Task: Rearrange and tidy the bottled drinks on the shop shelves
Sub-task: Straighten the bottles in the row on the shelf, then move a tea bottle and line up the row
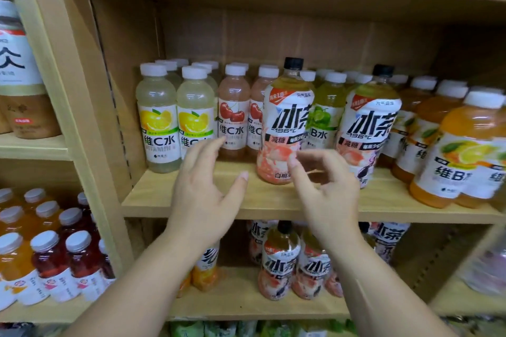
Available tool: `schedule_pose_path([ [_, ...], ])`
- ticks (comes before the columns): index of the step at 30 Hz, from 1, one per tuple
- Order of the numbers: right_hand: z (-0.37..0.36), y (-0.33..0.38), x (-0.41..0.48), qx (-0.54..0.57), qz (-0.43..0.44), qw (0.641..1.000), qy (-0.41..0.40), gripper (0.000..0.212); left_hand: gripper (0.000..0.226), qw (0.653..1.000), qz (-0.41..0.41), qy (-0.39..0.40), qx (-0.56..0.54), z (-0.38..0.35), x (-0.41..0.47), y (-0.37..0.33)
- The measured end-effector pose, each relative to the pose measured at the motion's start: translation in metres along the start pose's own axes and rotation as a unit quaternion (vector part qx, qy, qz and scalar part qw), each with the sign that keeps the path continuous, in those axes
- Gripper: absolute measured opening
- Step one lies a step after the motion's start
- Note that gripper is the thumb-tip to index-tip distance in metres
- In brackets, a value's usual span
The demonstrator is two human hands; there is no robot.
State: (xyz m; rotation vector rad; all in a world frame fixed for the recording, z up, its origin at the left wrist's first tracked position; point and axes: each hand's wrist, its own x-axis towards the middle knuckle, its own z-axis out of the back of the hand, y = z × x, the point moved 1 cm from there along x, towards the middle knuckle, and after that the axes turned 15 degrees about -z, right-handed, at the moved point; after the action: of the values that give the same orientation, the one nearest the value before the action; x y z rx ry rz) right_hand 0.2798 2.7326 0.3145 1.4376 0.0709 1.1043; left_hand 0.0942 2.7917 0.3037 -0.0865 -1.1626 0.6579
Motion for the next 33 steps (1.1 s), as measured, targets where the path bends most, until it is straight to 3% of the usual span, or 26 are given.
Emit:
schedule_pose_path([
  [4, 0.06, -0.033, 0.037, -0.042, -0.059, 0.99, -0.118, 0.037, 0.079, 0.996, 0.058, 0.037, -0.055, -0.034, 0.024, -0.026],
  [6, 0.08, -0.047, 0.057, -0.077, -0.118, 0.986, -0.092, 0.068, 0.088, 0.992, 0.099, 0.054, -0.059, -0.047, 0.04, -0.034],
  [8, 0.09, -0.053, 0.075, -0.089, -0.162, 0.983, -0.008, 0.086, 0.083, 0.986, 0.132, 0.063, -0.08, -0.059, 0.054, -0.034],
  [11, 0.091, -0.055, 0.091, -0.054, -0.195, 0.975, 0.094, 0.083, 0.056, 0.977, 0.17, 0.057, -0.114, -0.072, 0.069, -0.029],
  [18, 0.088, -0.061, 0.111, -0.038, -0.189, 0.978, 0.077, 0.065, 0.071, 0.98, 0.19, 0.026, -0.053, -0.086, 0.09, -0.036],
  [25, 0.123, -0.058, 0.083, -0.017, -0.153, 0.984, 0.089, 0.075, 0.069, 0.988, 0.151, 0.01, -0.01, -0.076, 0.066, -0.077],
  [33, 0.237, -0.064, 0.019, 0.031, -0.147, 0.979, 0.14, 0.066, 0.06, 0.98, 0.138, 0.015, -0.144, -0.076, 0.003, -0.172],
])
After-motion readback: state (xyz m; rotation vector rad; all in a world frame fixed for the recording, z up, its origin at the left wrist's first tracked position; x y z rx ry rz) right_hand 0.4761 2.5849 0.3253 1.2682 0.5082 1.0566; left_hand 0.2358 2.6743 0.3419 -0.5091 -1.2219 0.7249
